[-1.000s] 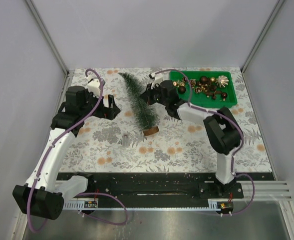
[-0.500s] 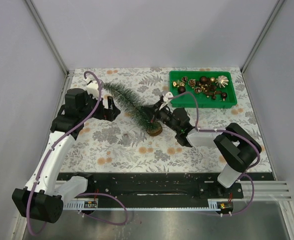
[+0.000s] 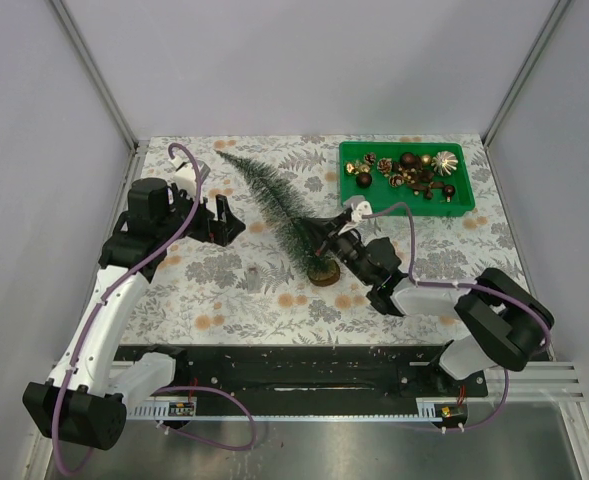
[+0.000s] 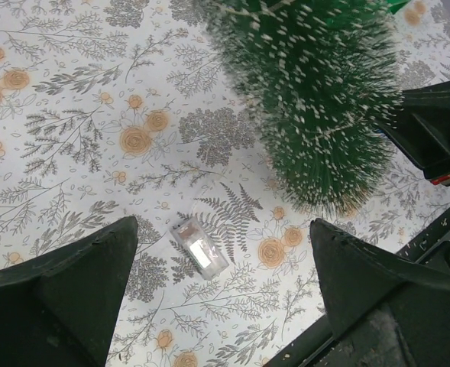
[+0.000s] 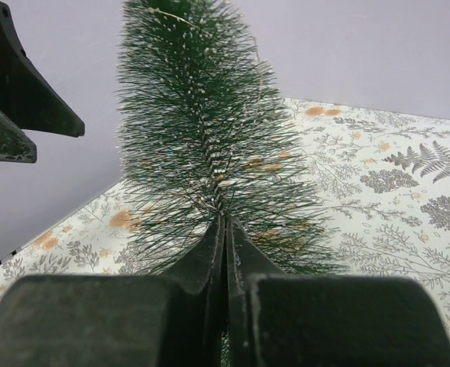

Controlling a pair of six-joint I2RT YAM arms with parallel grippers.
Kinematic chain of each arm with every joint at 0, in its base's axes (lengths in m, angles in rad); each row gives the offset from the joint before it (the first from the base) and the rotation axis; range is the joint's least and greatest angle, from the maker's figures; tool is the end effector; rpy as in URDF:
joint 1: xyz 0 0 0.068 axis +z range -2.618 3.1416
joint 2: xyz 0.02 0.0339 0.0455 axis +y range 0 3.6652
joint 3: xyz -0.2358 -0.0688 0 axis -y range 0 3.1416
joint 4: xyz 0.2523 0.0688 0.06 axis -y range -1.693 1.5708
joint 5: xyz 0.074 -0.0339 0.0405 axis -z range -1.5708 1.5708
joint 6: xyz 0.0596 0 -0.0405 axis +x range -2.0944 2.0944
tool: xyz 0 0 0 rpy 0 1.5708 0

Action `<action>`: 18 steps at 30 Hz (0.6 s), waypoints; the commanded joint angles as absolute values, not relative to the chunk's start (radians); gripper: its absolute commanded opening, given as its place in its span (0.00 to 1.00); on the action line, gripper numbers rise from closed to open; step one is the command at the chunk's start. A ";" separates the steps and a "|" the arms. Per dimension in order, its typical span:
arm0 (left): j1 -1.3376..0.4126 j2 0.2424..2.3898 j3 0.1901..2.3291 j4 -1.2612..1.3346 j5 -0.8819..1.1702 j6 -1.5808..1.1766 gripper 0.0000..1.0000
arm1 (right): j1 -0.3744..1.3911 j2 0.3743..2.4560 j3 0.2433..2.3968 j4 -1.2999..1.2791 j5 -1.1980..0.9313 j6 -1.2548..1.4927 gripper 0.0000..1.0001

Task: Decorate the small christmas tree

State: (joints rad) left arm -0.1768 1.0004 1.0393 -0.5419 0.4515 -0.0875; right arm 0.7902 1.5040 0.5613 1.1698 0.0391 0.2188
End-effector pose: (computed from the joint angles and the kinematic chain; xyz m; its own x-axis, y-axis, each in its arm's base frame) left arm 0.2457 -0.0703 0.3202 -0.5194 0.0129 -0.8544 0.4911 0.8228 -0.2861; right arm 0.2347 0.2337 0.2100 0.0064 0.3147 -0.9492 -0.7013 0.6781 0.2201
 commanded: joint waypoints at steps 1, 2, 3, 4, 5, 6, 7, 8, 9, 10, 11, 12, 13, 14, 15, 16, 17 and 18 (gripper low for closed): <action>-0.173 0.976 1.075 -0.517 0.512 -0.101 0.99 | 0.802 1.422 0.503 1.218 0.098 0.233 0.01; -0.173 0.974 1.066 -0.508 0.523 -0.110 0.99 | 0.802 1.416 0.493 1.226 0.097 0.242 0.01; -0.173 0.973 1.055 -0.499 0.529 -0.118 0.99 | 0.805 1.414 0.486 1.229 0.100 0.250 0.02; -0.173 0.974 1.049 -0.492 0.532 -0.126 0.99 | 0.805 1.416 0.483 1.235 0.100 0.256 0.02; -0.173 0.973 1.046 -0.488 0.531 -0.126 0.99 | 0.808 1.419 0.480 1.242 0.100 0.258 0.02; -0.173 0.973 1.043 -0.486 0.528 -0.126 0.99 | 0.808 1.423 0.479 1.264 0.101 0.265 0.02; -0.173 0.971 1.043 -0.488 0.520 -0.120 0.99 | 0.808 1.437 0.477 1.299 0.097 0.273 0.01; -0.172 0.971 1.043 -0.489 0.517 -0.120 0.99 | 0.810 1.453 0.480 1.331 0.089 0.278 0.02; -0.173 0.969 1.043 -0.488 0.512 -0.118 0.99 | 0.810 1.474 0.486 1.372 0.077 0.287 0.01; -0.172 0.968 1.042 -0.489 0.526 -0.111 0.99 | 0.810 1.498 0.495 1.409 0.063 0.294 0.01; -0.173 0.969 1.046 -0.498 0.553 -0.095 0.99 | 0.810 1.520 0.508 1.454 0.049 0.302 0.01; -0.173 0.973 1.052 -0.515 0.583 -0.086 0.99 | 0.811 1.552 0.521 1.497 0.032 0.313 0.01; -0.173 0.968 1.052 -0.521 0.598 -0.087 0.99 | 0.810 1.575 0.532 1.531 0.028 0.325 0.01; -0.173 0.963 1.051 -0.526 0.606 -0.087 0.99 | 0.810 1.588 0.541 1.555 0.023 0.334 0.01; -0.173 0.957 1.048 -0.528 0.606 -0.089 0.99 | 0.810 1.598 0.555 1.562 0.021 0.345 0.00; -0.173 0.951 1.042 -0.528 0.595 -0.087 0.99 | 0.810 1.604 0.566 1.562 0.028 0.357 0.00; -0.173 0.951 1.040 -0.528 0.586 -0.084 0.99 | 0.813 1.609 0.571 1.562 0.035 0.362 0.00; -0.173 0.951 1.042 -0.529 0.575 -0.081 0.99 | 0.818 1.614 0.571 1.563 0.046 0.359 0.00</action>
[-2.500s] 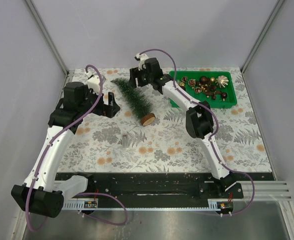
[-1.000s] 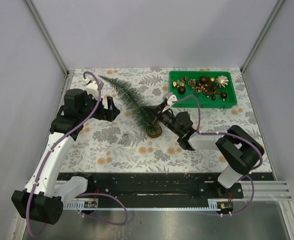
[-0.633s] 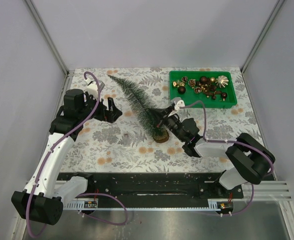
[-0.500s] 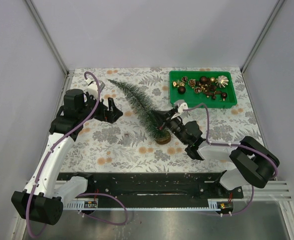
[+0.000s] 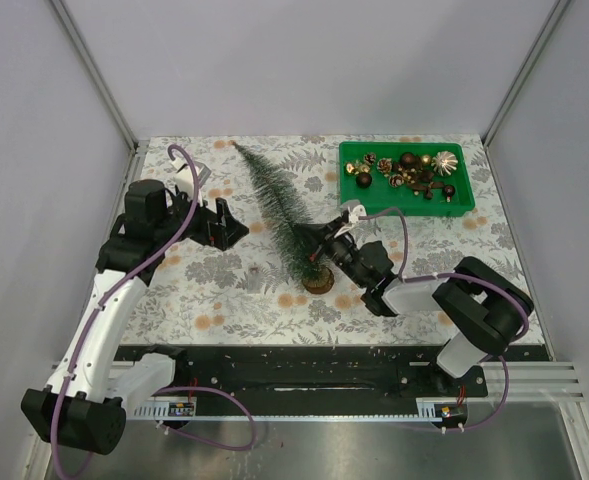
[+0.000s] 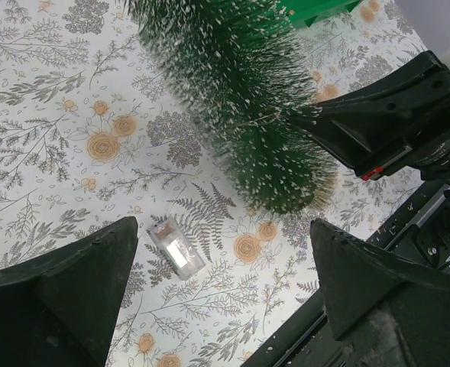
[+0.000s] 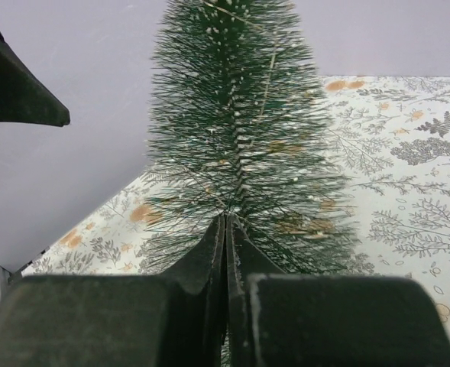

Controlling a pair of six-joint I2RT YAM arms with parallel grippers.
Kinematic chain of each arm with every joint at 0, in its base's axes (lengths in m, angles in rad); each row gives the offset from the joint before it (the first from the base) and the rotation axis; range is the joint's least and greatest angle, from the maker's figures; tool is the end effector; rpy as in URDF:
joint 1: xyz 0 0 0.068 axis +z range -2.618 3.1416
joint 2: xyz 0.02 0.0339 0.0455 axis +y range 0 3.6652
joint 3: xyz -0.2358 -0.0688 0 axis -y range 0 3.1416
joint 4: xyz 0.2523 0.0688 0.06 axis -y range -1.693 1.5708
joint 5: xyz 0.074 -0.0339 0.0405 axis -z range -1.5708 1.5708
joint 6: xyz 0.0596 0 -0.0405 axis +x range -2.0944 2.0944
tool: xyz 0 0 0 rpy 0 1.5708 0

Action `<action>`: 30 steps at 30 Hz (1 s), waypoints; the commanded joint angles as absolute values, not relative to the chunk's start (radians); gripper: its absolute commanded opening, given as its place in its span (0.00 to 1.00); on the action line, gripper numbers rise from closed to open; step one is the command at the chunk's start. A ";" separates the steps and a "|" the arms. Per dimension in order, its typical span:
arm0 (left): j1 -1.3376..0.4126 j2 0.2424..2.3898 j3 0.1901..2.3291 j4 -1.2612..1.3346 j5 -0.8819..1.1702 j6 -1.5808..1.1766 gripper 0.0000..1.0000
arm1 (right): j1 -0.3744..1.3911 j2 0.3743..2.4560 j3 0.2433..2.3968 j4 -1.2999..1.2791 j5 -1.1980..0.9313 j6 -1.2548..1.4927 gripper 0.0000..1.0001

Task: Decorate the small christmas tree

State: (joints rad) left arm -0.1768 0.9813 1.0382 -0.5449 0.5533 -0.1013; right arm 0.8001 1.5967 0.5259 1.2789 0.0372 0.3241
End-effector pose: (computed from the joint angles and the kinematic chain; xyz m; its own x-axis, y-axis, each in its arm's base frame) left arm 0.2382 -0.0744 0.3253 -0.5205 0.0056 -0.8538 0.5568 0.7604 -0.3344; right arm 0.2318 0.2355 0.1842 -0.0838 0.3705 -0.9250 -0.7014 0.6375 0.3189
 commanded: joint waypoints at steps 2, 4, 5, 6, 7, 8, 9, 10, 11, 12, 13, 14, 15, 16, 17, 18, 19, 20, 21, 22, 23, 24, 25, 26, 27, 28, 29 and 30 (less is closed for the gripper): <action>-0.173 0.951 1.037 -0.529 0.580 -0.083 0.99 | 0.830 1.609 0.574 1.562 0.077 0.345 0.00; -0.173 0.950 1.032 -0.522 0.584 -0.090 0.99 | 0.839 1.602 0.578 1.562 0.086 0.321 0.00; -0.172 0.950 1.029 -0.517 0.583 -0.094 0.99 | 0.839 1.598 0.581 1.563 0.087 0.311 0.00; -0.173 0.951 1.028 -0.514 0.580 -0.097 0.99 | 0.839 1.595 0.587 1.563 0.086 0.299 0.00; -0.173 0.951 1.026 -0.512 0.575 -0.098 0.99 | 0.839 1.591 0.594 1.563 0.084 0.288 0.00; -0.172 0.951 1.028 -0.511 0.574 -0.100 0.99 | 0.839 1.589 0.600 1.562 0.083 0.275 0.01; -0.173 0.951 1.026 -0.511 0.572 -0.100 0.99 | 0.839 1.591 0.609 1.562 0.077 0.255 0.01; -0.173 0.950 1.026 -0.511 0.568 -0.100 0.99 | 0.839 1.597 0.621 1.562 0.080 0.238 0.01; -0.173 0.948 1.028 -0.512 0.566 -0.100 0.99 | 0.839 1.603 0.635 1.562 0.087 0.233 0.01; -0.172 0.946 1.026 -0.515 0.565 -0.100 0.99 | 0.839 1.609 0.647 1.562 0.092 0.233 0.01; -0.172 0.946 1.029 -0.515 0.560 -0.098 0.99 | 0.839 1.614 0.658 1.563 0.094 0.247 0.01; -0.172 0.943 1.029 -0.517 0.555 -0.095 0.99 | 0.839 1.620 0.667 1.562 0.094 0.267 0.01; -0.172 0.942 1.029 -0.518 0.546 -0.094 0.99 | 0.839 1.627 0.670 1.563 0.089 0.288 0.01; -0.172 0.942 1.028 -0.517 0.543 -0.092 0.99 | 0.839 1.634 0.675 1.563 0.084 0.307 0.01; -0.172 0.942 1.028 -0.517 0.540 -0.094 0.99 | 0.839 1.641 0.681 1.563 0.081 0.322 0.01; -0.172 0.942 1.025 -0.517 0.538 -0.091 0.99 | 0.839 1.650 0.684 1.563 0.083 0.336 0.01; -0.172 0.940 1.023 -0.515 0.537 -0.092 0.99 | 0.839 1.654 0.680 1.563 0.086 0.345 0.01; -0.172 0.940 1.023 -0.517 0.534 -0.092 0.99 | 0.839 1.658 0.673 1.563 0.081 0.348 0.01; -0.172 0.939 1.023 -0.515 0.529 -0.091 0.99 | 0.841 1.658 0.664 1.565 0.075 0.351 0.00; -0.172 0.937 1.022 -0.517 0.528 -0.089 0.99 | 0.841 1.660 0.649 1.563 0.077 0.354 0.00; -0.170 0.936 1.023 -0.517 0.525 -0.090 0.99 | 0.841 1.658 0.631 1.565 0.078 0.357 0.00; -0.172 0.936 1.023 -0.515 0.523 -0.087 0.99 | 0.841 1.661 0.618 1.566 0.083 0.363 0.00; -0.172 0.937 1.022 -0.515 0.523 -0.087 0.99 | 0.841 1.661 0.601 1.566 0.089 0.365 0.00; -0.172 0.936 1.019 -0.515 0.523 -0.090 0.99 | 0.841 1.661 0.588 1.565 0.092 0.367 0.00; -0.172 0.934 1.017 -0.517 0.525 -0.091 0.99 | 0.841 1.660 0.575 1.566 0.100 0.368 0.00; -0.172 0.934 1.019 -0.515 0.525 -0.089 0.99 | 0.841 1.655 0.562 1.566 0.107 0.373 0.00; -0.172 0.933 1.017 -0.517 0.525 -0.089 0.99 | 0.841 1.645 0.551 1.566 0.112 0.374 0.00; -0.172 0.931 1.017 -0.517 0.523 -0.089 0.99 | 0.841 1.637 0.542 1.566 0.118 0.377 0.00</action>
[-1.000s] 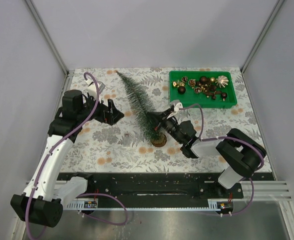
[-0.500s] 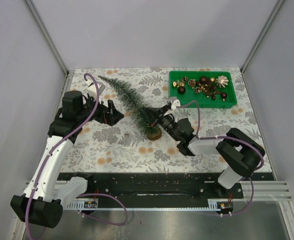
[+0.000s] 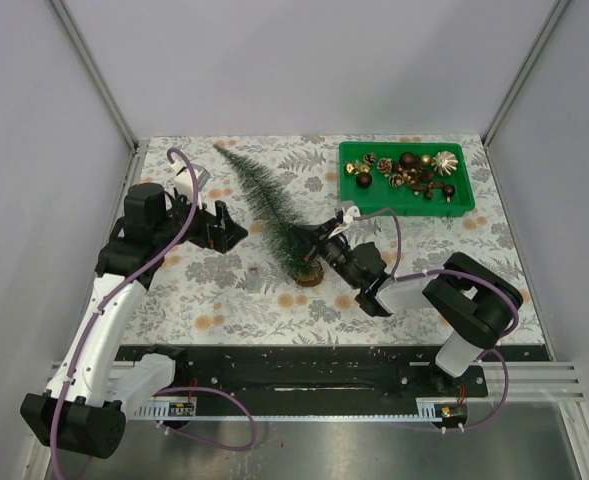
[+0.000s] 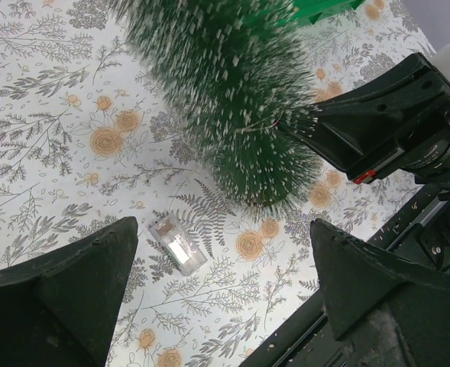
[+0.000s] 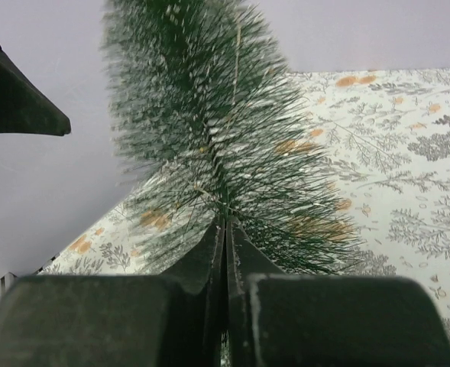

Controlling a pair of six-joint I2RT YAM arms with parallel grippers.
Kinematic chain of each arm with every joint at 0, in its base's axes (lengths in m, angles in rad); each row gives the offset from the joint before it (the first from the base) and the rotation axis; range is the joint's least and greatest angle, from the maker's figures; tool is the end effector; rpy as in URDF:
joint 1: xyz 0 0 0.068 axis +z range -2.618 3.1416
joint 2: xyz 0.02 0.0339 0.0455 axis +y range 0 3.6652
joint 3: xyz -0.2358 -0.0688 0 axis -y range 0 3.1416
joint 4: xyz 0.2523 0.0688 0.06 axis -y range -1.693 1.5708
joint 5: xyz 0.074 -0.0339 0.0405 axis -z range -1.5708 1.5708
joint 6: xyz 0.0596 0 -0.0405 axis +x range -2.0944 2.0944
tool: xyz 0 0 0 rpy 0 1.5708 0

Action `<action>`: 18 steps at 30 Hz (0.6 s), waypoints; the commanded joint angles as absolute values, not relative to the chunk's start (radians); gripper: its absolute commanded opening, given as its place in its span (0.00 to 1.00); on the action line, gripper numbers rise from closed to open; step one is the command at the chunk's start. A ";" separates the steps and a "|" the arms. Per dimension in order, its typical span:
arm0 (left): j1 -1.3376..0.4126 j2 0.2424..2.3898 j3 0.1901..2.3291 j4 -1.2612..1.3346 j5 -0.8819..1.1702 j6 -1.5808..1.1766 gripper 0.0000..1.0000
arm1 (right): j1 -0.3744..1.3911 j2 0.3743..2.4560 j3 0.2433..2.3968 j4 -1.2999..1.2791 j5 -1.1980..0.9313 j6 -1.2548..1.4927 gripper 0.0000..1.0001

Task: Decorate the small christmas tree

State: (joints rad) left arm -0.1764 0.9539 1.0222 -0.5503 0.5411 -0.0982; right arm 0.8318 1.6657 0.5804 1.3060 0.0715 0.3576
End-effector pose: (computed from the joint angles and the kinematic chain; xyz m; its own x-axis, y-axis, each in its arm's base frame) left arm 0.2329 -0.0727 0.3249 -0.5130 0.0061 -0.8584 0.5521 0.7680 -0.3245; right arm 0.2344 0.2509 0.1823 -0.1035 0.4048 -0.9085 -0.6982 0.6210 0.3562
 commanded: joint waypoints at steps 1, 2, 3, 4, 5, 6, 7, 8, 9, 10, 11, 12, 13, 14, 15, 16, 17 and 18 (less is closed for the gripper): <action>-0.172 0.933 1.017 -0.517 0.522 -0.087 0.99 | 0.841 1.628 0.532 1.568 0.121 0.377 0.00; -0.172 0.934 1.019 -0.517 0.522 -0.087 0.99 | 0.842 1.617 0.525 1.566 0.126 0.382 0.00; -0.172 0.934 1.019 -0.515 0.519 -0.087 0.99 | 0.841 1.606 0.517 1.565 0.130 0.380 0.00; -0.172 0.934 1.017 -0.514 0.515 -0.089 0.99 | 0.841 1.598 0.512 1.566 0.133 0.385 0.00; -0.172 0.936 1.017 -0.512 0.511 -0.089 0.99 | 0.841 1.591 0.503 1.566 0.136 0.388 0.01; -0.172 0.936 1.019 -0.511 0.508 -0.087 0.99 | 0.841 1.582 0.496 1.566 0.133 0.390 0.02; -0.172 0.934 1.017 -0.511 0.505 -0.087 0.99 | 0.841 1.572 0.483 1.565 0.124 0.394 0.02; -0.172 0.934 1.020 -0.512 0.505 -0.089 0.99 | 0.841 1.560 0.470 1.563 0.108 0.396 0.03; -0.172 0.934 1.022 -0.514 0.503 -0.087 0.99 | 0.841 1.549 0.453 1.563 0.092 0.399 0.03; -0.172 0.933 1.020 -0.515 0.505 -0.086 0.99 | 0.841 1.536 0.439 1.563 0.080 0.402 0.03; -0.172 0.934 1.022 -0.517 0.505 -0.084 0.99 | 0.841 1.519 0.417 1.563 0.072 0.405 0.04; -0.172 0.933 1.025 -0.518 0.503 -0.081 0.99 | 0.841 1.505 0.396 1.563 0.063 0.406 0.05; -0.172 0.933 1.025 -0.520 0.503 -0.080 0.99 | 0.841 1.490 0.376 1.563 0.063 0.405 0.06; -0.172 0.934 1.025 -0.522 0.503 -0.080 0.99 | 0.841 1.479 0.361 1.563 0.063 0.406 0.08; -0.172 0.934 1.022 -0.522 0.502 -0.080 0.99 | 0.841 1.465 0.342 1.565 0.069 0.408 0.11; -0.172 0.936 1.023 -0.522 0.505 -0.078 0.99 | 0.841 1.457 0.330 1.565 0.074 0.408 0.14; -0.172 0.939 1.022 -0.522 0.505 -0.081 0.99 | 0.841 1.451 0.319 1.563 0.080 0.408 0.18; -0.172 0.939 1.022 -0.519 0.506 -0.083 0.99 | 0.841 1.448 0.311 1.563 0.080 0.410 0.23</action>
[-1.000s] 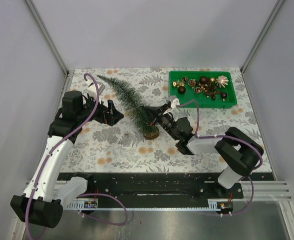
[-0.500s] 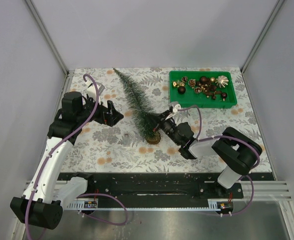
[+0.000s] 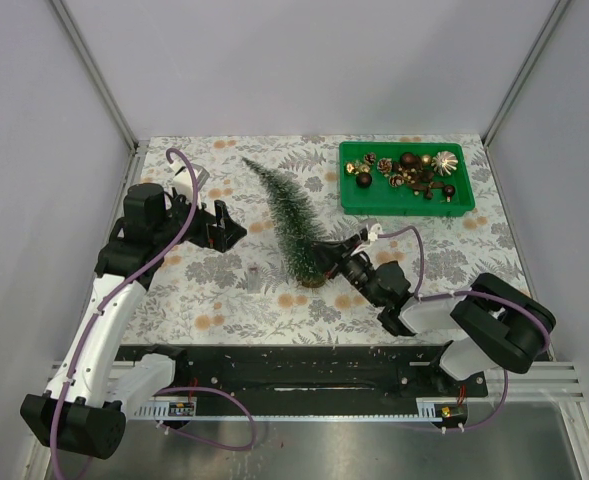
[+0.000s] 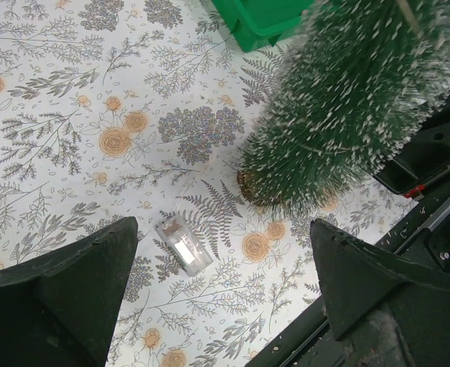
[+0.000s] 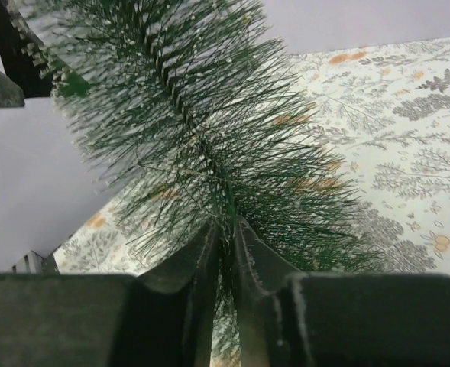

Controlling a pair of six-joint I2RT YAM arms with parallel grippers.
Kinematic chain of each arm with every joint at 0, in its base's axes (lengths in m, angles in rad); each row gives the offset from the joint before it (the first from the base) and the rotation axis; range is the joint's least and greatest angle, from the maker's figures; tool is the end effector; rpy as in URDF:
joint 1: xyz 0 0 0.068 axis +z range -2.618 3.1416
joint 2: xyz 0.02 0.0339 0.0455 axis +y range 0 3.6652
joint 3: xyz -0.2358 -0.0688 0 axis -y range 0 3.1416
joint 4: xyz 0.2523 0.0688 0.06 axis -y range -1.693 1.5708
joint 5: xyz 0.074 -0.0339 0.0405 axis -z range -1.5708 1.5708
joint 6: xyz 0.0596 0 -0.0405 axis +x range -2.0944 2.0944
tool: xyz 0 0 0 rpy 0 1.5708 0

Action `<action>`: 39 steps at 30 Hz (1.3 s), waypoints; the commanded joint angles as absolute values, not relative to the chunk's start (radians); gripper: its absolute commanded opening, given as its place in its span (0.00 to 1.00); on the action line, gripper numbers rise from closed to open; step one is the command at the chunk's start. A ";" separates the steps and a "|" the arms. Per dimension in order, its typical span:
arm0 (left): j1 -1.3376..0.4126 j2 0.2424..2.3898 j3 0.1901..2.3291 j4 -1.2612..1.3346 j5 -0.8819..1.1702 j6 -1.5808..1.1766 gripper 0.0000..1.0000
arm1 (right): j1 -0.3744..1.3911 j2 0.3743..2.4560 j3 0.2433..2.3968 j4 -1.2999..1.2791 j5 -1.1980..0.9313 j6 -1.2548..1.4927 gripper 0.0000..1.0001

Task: Decorate the small christmas tree

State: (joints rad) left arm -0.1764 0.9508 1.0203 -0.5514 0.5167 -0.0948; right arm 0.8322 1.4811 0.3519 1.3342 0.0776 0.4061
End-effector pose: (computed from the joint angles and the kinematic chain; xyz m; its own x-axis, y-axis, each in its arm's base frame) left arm 0.2331 -0.0715 0.3245 -0.5095 0.0072 -0.8605 0.5377 0.7833 -0.3118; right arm 0.1997 0.2125 0.1731 -0.1451 0.4256 -0.8932 -0.6844 0.6087 0.4013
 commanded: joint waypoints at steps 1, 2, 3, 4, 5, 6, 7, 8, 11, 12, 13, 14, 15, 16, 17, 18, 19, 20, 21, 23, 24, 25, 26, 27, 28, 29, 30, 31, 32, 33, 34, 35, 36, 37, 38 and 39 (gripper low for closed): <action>-0.172 0.939 1.025 -0.517 0.509 -0.086 0.99 | 0.841 1.450 0.307 1.563 0.084 0.411 0.27; -0.172 0.940 1.026 -0.517 0.509 -0.087 0.99 | 0.841 1.450 0.304 1.563 0.089 0.413 0.29; -0.172 0.940 1.028 -0.517 0.512 -0.090 0.99 | 0.841 1.451 0.302 1.563 0.089 0.413 0.29; -0.172 0.940 1.029 -0.517 0.515 -0.089 0.99 | 0.841 1.454 0.301 1.563 0.094 0.414 0.30; -0.172 0.940 1.031 -0.517 0.514 -0.090 0.99 | 0.841 1.454 0.301 1.563 0.094 0.416 0.31; -0.172 0.940 1.031 -0.518 0.512 -0.091 0.99 | 0.841 1.456 0.302 1.563 0.095 0.416 0.31; -0.172 0.939 1.031 -0.520 0.512 -0.089 0.99 | 0.841 1.456 0.304 1.563 0.097 0.417 0.32; -0.172 0.939 1.031 -0.522 0.511 -0.090 0.99 | 0.841 1.456 0.304 1.565 0.100 0.419 0.32; -0.172 0.936 1.032 -0.525 0.511 -0.087 0.99 | 0.841 1.451 0.301 1.562 0.104 0.420 0.34; -0.172 0.936 1.034 -0.528 0.508 -0.089 0.99 | 0.841 1.450 0.299 1.563 0.104 0.420 0.34; -0.172 0.934 1.035 -0.529 0.505 -0.087 0.99 | 0.841 1.445 0.295 1.562 0.101 0.419 0.34; -0.172 0.934 1.037 -0.531 0.503 -0.089 0.99 | 0.841 1.445 0.293 1.563 0.095 0.417 0.35; -0.170 0.934 1.038 -0.532 0.505 -0.087 0.99 | 0.841 1.442 0.288 1.562 0.092 0.417 0.36; -0.172 0.936 1.037 -0.534 0.506 -0.089 0.99 | 0.841 1.437 0.284 1.563 0.087 0.420 0.38; -0.172 0.936 1.038 -0.534 0.506 -0.086 0.99 | 0.841 1.436 0.278 1.563 0.080 0.429 0.42; -0.172 0.936 1.039 -0.537 0.505 -0.086 0.99 | 0.841 1.433 0.269 1.562 0.063 0.433 0.49; -0.172 0.936 1.039 -0.535 0.502 -0.083 0.99 | 0.841 1.428 0.261 1.563 0.049 0.440 0.58; -0.172 0.934 1.039 -0.538 0.499 -0.078 0.99 | 0.841 1.421 0.247 1.563 0.040 0.452 0.63; -0.172 0.933 1.032 -0.538 0.492 -0.075 0.99 | 0.841 1.413 0.235 1.563 0.038 0.457 0.67; -0.172 0.930 1.028 -0.538 0.488 -0.071 0.99 | 0.841 1.385 0.213 1.557 0.034 0.463 0.71; -0.172 0.928 1.026 -0.538 0.489 -0.071 0.99 | 0.841 1.370 0.206 1.548 0.032 0.463 0.72; -0.170 0.928 1.028 -0.538 0.486 -0.071 0.99 | 0.841 1.353 0.201 1.527 0.032 0.465 0.72; -0.172 0.927 1.028 -0.538 0.488 -0.071 0.99 | 0.841 1.335 0.198 1.510 0.032 0.465 0.72; -0.172 0.927 1.029 -0.538 0.488 -0.071 0.99 | 0.841 1.322 0.196 1.493 0.034 0.463 0.72; -0.170 0.928 1.032 -0.538 0.489 -0.071 0.99 | 0.841 1.306 0.192 1.479 0.034 0.456 0.73; -0.172 0.928 1.034 -0.538 0.488 -0.071 0.99 | 0.841 1.290 0.187 1.468 0.032 0.453 0.73; -0.172 0.928 1.034 -0.538 0.488 -0.071 0.99 | 0.841 1.275 0.181 1.456 0.031 0.449 0.73; -0.172 0.925 1.035 -0.538 0.485 -0.071 0.99 | 0.841 1.252 0.175 1.434 0.029 0.449 0.73; -0.172 0.925 1.034 -0.540 0.486 -0.071 0.99 | 0.841 1.229 0.167 1.415 0.026 0.449 0.74; -0.172 0.923 1.029 -0.540 0.482 -0.071 0.99 | 0.841 1.195 0.160 1.384 0.020 0.451 0.75; -0.170 0.922 1.029 -0.540 0.480 -0.068 0.99 | 0.841 1.157 0.153 1.346 0.017 0.445 0.77; -0.172 0.922 1.026 -0.541 0.479 -0.066 0.99 | 0.842 1.114 0.150 1.286 0.015 0.442 0.78; -0.172 0.920 1.023 -0.541 0.477 -0.066 0.99 | 0.841 1.032 0.153 1.199 0.015 0.440 0.79; -0.172 0.920 1.023 -0.543 0.469 -0.063 0.99 | 0.841 0.972 0.161 1.107 0.015 0.439 0.80; -0.172 0.922 1.025 -0.545 0.459 -0.066 0.99 | 0.841 0.898 0.176 0.986 0.012 0.434 0.80; -0.172 0.922 1.023 -0.546 0.436 -0.067 0.99 | 0.841 0.831 0.189 0.856 0.009 0.431 0.81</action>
